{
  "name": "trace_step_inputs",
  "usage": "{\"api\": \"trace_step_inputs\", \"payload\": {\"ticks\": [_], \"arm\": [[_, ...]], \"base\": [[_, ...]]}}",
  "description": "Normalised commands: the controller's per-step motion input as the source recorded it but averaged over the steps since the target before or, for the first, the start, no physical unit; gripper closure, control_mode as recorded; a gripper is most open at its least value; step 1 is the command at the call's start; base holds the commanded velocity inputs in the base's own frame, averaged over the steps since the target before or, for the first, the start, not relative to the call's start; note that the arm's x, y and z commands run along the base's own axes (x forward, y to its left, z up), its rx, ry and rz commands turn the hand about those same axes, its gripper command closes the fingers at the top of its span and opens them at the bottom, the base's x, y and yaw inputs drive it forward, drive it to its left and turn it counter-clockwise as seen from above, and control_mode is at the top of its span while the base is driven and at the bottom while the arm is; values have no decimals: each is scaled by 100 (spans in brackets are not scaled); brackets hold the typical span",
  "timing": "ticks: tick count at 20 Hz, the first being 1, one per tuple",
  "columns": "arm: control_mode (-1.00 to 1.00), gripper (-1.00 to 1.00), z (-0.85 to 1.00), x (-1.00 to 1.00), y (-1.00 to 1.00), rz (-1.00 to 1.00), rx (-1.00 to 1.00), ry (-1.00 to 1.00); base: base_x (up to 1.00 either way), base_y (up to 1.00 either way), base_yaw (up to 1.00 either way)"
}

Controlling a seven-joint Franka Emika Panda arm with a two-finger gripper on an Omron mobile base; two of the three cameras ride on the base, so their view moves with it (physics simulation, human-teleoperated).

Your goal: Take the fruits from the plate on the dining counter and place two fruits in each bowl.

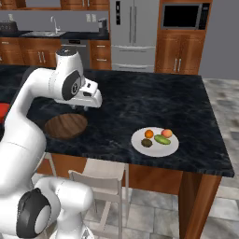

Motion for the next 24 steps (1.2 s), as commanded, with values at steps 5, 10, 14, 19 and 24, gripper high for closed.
{"api": "trace_step_inputs", "payload": {"ticks": [5, 10, 14, 19, 24], "arm": [[-100, -100, -34, 0, -19, 1, 0, 1], [-100, -100, -71, 19, -80, 1, 2, 0], [-100, -100, -80, 25, -75, 0, 3, 0], [-100, -100, -66, 43, -43, -3, -1, 0], [-100, -100, -47, 9, -47, 0, 0, 0]], "base": [[0, 0, 0], [0, 0, 0], [0, 0, 0], [0, 0, 0], [0, 0, 0]]}}
